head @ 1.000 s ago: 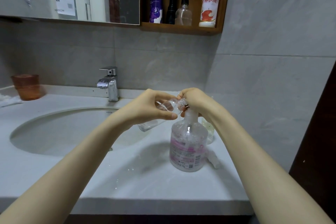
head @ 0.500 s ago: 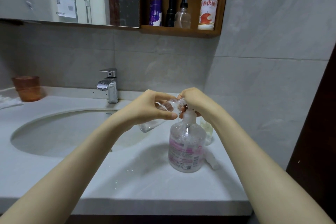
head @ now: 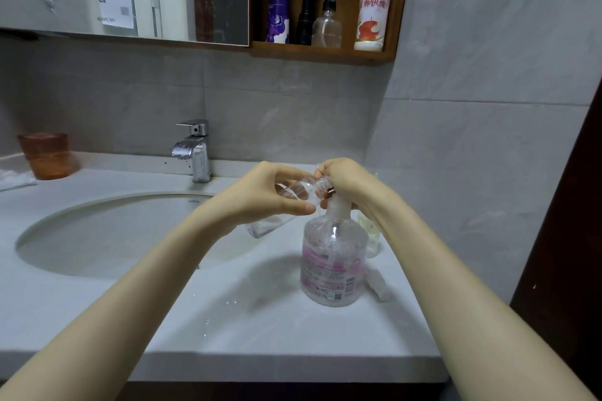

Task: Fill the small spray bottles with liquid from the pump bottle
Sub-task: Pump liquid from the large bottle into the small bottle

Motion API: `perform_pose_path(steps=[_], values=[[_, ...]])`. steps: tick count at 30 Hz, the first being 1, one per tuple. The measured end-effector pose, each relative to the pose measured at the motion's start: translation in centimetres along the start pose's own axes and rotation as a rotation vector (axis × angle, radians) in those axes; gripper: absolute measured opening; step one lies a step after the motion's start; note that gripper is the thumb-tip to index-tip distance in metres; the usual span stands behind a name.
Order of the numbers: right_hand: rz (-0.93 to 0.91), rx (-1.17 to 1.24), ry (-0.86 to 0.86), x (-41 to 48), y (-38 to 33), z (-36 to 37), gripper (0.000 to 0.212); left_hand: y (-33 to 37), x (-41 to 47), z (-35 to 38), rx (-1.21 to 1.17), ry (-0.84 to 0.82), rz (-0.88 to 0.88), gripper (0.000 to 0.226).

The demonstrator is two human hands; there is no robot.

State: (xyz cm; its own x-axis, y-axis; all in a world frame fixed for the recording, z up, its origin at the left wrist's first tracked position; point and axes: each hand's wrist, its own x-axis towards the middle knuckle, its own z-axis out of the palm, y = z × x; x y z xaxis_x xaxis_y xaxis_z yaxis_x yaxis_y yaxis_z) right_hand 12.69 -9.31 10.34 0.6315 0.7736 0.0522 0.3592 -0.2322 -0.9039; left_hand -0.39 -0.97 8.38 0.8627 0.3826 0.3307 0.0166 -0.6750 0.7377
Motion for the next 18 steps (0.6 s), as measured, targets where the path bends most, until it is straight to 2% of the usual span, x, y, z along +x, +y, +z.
perform_pose_path(steps=[7,10,14,18], values=[[0.067,-0.045,0.039,-0.9,-0.4,-0.5,0.019,0.6,-0.2,-0.2,0.031,-0.006,-0.018,0.044],[0.089,-0.103,0.045,-0.7,-0.9,-0.4,0.02,0.9,-0.2,-0.4,0.029,0.0,-0.004,0.04],[0.104,-0.224,-0.037,-0.9,-1.8,-0.3,0.016,1.0,-0.3,-0.5,0.02,0.015,0.008,0.037],[0.093,-0.271,-0.083,-0.9,-2.3,-0.3,0.021,0.9,-0.2,-0.5,0.008,0.028,0.015,0.037]])
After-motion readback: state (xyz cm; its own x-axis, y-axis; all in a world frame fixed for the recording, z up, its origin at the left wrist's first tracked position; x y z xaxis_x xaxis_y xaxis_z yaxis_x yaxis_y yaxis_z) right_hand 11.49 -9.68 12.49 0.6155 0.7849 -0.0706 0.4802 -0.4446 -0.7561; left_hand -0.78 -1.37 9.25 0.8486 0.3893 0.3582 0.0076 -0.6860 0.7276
